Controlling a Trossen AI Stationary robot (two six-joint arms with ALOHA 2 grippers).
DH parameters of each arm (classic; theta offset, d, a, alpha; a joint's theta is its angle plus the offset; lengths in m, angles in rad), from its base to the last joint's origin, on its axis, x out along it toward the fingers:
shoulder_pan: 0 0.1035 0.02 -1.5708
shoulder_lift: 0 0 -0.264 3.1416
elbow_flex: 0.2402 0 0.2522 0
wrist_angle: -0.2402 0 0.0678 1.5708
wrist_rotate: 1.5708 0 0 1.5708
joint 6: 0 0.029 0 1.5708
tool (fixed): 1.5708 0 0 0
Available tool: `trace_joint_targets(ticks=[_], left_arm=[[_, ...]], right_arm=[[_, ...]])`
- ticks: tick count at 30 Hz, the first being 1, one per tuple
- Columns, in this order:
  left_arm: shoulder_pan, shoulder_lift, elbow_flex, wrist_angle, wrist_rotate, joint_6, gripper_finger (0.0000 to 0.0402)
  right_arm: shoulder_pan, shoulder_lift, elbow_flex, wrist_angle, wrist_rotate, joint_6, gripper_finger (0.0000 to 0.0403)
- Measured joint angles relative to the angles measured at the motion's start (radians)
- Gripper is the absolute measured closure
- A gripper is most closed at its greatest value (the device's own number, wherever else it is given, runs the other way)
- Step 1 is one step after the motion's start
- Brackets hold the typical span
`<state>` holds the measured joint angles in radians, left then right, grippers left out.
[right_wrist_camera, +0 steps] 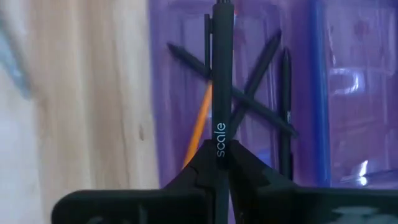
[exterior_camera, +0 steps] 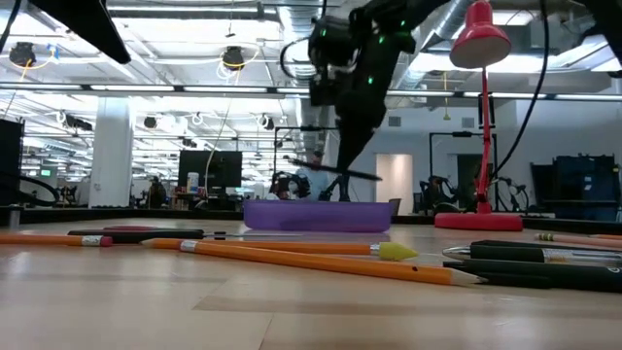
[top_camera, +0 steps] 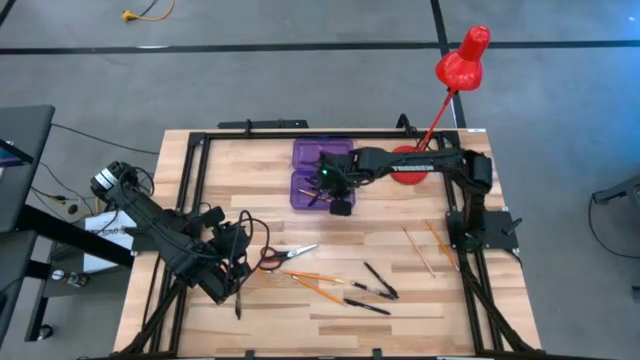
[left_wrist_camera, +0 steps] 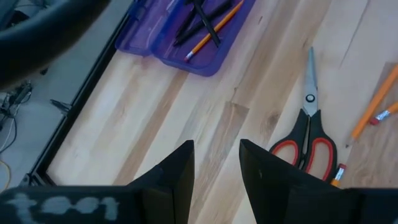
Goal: Pick & place school supplies into a supply box
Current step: Put the black pen into the purple supply box
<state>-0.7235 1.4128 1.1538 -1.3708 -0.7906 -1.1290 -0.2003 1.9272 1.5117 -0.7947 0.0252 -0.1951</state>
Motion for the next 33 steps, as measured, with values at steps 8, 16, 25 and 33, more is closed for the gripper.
trace_joint_targets(ticks=[8, 16, 25, 33], left_arm=[[0.000, 0.000, 0.000, -0.002, 0.016, -0.016, 0.0285], [0.021, 0.000, 0.000, -0.003, 0.063, 0.026, 0.0285], [0.034, 0.000, 0.000, 0.000, 0.166, 0.102, 0.0285], [0.012, 0.000, -0.151, 0.209, 0.291, 0.180, 0.0285]], right_arm=[[-0.045, 0.033, 0.000, 0.040, 0.041, 0.051, 0.0364], [-0.090, 0.030, 0.004, 0.054, 0.022, 0.090, 0.0288], [-0.028, -0.015, 0.059, 0.006, -0.027, 0.039, 0.0221], [0.088, -0.177, 0.059, -0.014, -0.027, -0.054, 0.0232]])
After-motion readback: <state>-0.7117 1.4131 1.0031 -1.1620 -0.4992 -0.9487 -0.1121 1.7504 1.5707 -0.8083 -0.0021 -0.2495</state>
